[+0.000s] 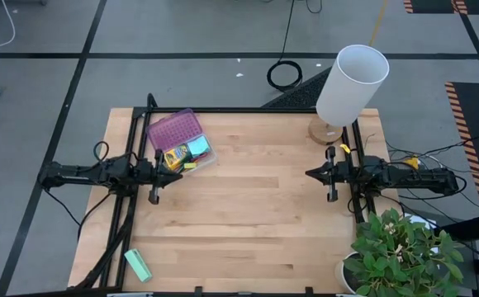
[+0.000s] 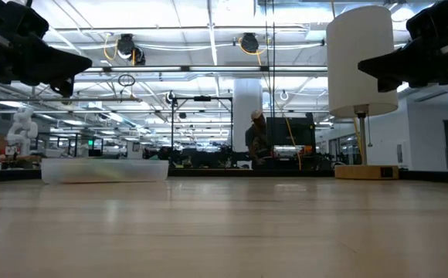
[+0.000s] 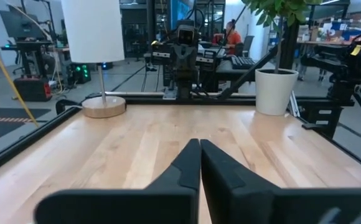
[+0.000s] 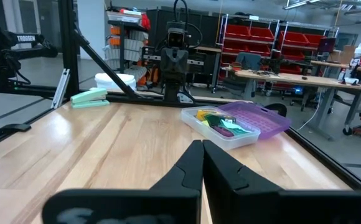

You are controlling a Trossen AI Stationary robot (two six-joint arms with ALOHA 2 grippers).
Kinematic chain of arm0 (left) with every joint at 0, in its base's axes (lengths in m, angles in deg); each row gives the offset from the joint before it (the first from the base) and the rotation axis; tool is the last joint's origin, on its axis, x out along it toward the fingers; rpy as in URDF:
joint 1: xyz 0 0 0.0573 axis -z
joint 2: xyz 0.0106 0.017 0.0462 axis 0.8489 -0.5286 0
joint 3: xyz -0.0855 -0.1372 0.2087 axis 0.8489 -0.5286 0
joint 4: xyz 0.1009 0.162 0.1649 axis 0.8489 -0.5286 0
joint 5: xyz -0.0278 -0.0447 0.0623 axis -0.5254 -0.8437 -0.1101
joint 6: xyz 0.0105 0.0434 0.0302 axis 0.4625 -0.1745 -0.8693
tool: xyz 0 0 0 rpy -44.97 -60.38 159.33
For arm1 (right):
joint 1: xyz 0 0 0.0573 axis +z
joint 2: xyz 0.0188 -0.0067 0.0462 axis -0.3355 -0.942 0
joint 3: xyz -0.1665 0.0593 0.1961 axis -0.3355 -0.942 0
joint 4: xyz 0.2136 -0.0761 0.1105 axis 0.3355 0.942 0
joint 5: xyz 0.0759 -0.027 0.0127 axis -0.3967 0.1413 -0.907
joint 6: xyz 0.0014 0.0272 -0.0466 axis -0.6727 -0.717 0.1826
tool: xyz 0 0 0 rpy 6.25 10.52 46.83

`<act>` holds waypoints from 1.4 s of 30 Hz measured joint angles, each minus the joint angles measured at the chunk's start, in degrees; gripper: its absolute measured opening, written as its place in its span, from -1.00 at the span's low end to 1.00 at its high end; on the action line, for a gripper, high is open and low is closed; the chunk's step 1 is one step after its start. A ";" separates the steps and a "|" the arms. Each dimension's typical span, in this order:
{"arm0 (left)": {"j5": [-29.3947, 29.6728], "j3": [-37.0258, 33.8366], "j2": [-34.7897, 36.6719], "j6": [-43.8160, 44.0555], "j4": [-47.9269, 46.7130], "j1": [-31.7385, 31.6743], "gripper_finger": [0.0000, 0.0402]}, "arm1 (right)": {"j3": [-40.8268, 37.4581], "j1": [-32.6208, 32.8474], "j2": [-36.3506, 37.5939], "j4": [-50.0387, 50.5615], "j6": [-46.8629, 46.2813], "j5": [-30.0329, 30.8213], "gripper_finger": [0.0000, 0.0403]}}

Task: Pack school essentials
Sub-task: Return to Home Position

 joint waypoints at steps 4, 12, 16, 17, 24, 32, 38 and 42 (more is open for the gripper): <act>0.13 -0.03 0.00 0.12 0.47 0.00 -0.88 | 0.01 0.02 0.00 0.00 -0.02 0.00 -1.00; 0.31 -0.07 0.00 0.27 0.66 0.00 -0.87 | -0.01 0.00 0.00 0.00 -0.02 0.00 -1.00; 0.31 -0.07 0.00 0.31 0.68 0.00 -0.87 | -0.01 0.01 0.00 0.00 -0.02 0.00 -1.00; 0.31 -0.07 0.00 0.29 0.70 0.00 -0.87 | 0.00 0.00 0.00 0.00 -0.02 0.00 -1.00; 0.31 -0.07 0.00 0.30 0.75 0.00 -0.87 | 0.00 0.00 0.00 0.00 -0.02 0.00 -1.00; 0.33 -0.07 0.00 0.29 0.79 0.00 -0.87 | 0.00 0.00 0.00 0.00 -0.02 0.00 -1.00; 0.33 -0.09 0.00 0.29 0.81 0.00 -0.87 | -0.01 0.00 0.00 0.00 0.00 0.00 -1.00; 0.34 -0.09 0.00 0.29 0.81 -0.02 -0.87 | -0.01 0.00 0.00 0.00 -0.01 0.00 -1.00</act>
